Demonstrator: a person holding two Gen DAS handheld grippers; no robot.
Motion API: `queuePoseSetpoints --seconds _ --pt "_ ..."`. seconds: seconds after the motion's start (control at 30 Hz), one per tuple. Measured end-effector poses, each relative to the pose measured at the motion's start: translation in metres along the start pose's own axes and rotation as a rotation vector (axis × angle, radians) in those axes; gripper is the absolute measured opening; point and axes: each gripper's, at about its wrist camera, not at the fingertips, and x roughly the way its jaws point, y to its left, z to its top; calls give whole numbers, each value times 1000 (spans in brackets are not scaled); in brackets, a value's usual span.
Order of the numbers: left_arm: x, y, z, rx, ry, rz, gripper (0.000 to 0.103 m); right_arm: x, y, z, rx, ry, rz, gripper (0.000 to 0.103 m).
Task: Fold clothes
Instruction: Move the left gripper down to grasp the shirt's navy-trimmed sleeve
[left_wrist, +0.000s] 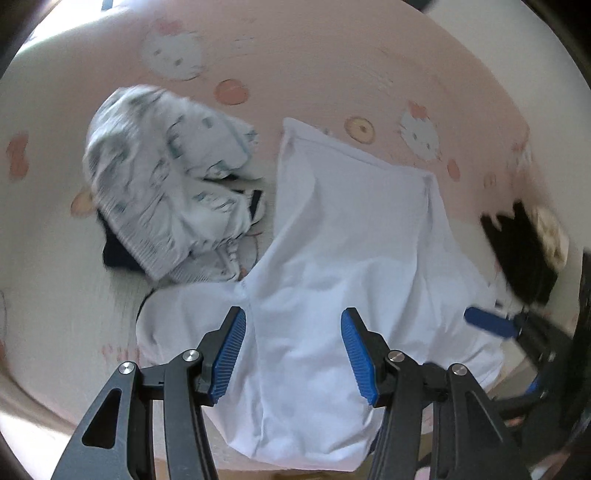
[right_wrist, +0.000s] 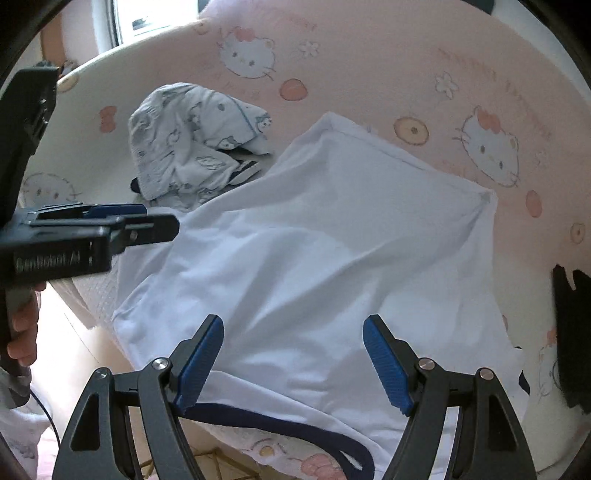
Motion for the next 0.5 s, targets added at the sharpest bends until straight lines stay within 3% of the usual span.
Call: queuePoseSetpoints --seconds 0.1,0.23,0.5 --pt "1 8 -6 -42 31 -37 50 -3 4 -4 13 -18 -25 77" --pt "3 15 -17 -25 61 34 50 -7 11 -8 30 -15 -30 77" --pt "-7 55 -40 -224 78 -78 50 -9 73 -24 -225 -33 -93 77"
